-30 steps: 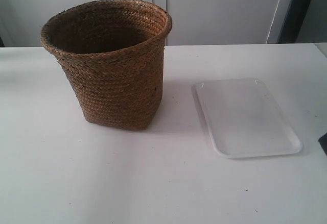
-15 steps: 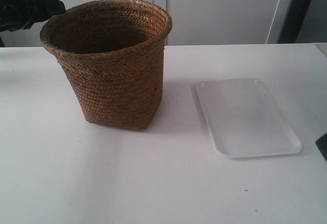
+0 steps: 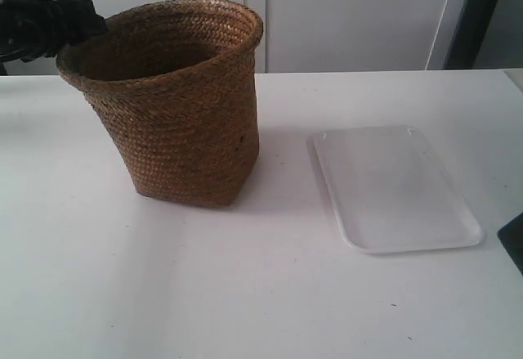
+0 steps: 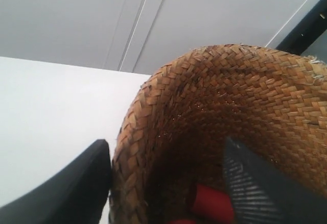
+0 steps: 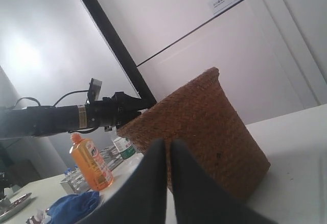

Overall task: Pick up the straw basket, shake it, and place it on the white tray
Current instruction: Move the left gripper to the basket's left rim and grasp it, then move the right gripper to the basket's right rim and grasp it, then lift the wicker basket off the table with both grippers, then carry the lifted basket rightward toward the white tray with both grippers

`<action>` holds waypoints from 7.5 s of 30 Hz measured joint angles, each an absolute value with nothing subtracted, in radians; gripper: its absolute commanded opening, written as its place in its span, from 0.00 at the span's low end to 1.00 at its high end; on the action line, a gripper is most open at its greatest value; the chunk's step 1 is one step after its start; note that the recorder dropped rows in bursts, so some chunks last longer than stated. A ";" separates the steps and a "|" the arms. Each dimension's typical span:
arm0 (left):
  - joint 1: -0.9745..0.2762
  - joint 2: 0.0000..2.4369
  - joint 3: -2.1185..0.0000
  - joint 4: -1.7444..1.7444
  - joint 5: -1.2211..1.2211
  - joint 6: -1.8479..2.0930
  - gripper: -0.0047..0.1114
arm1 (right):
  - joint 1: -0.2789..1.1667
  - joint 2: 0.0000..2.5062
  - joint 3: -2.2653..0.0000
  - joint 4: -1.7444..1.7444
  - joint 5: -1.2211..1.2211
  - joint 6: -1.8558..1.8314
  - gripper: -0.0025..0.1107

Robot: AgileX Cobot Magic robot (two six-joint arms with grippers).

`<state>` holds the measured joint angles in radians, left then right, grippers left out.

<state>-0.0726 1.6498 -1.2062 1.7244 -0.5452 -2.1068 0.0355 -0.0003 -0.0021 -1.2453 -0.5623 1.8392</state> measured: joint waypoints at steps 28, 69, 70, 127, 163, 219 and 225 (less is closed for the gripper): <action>-0.024 1.701 -1.206 1.725 -0.798 -2.117 0.05 | 0.035 0.000 -0.002 -1.281 -0.583 1.839 0.06; -0.024 1.703 -1.206 1.722 -0.842 -2.114 0.04 | 0.076 1.277 -0.546 -1.089 -1.150 1.499 0.19; -0.024 1.703 -1.206 1.722 -0.842 -2.114 0.04 | 0.104 1.288 -0.582 -1.100 -1.104 1.503 0.27; -0.789 0.838 -0.569 0.995 -0.009 -1.176 0.04 | 0.733 1.018 -0.654 -1.645 0.052 1.895 0.02; -1.159 0.818 -0.726 1.256 0.484 -1.355 0.04 | 1.006 0.896 -0.679 -1.658 0.273 1.902 0.02; -1.743 1.009 -0.930 1.308 1.124 -1.291 0.04 | 1.165 0.850 -0.803 -0.932 0.688 1.225 0.02; -1.768 1.000 -0.848 1.398 1.126 -1.362 0.04 | 1.187 0.815 -0.714 -0.998 0.672 1.290 0.02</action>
<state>-1.7682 1.0002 -0.8480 1.3985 1.1260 -1.3621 1.1871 0.8149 -0.7138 -0.9982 0.6720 1.2897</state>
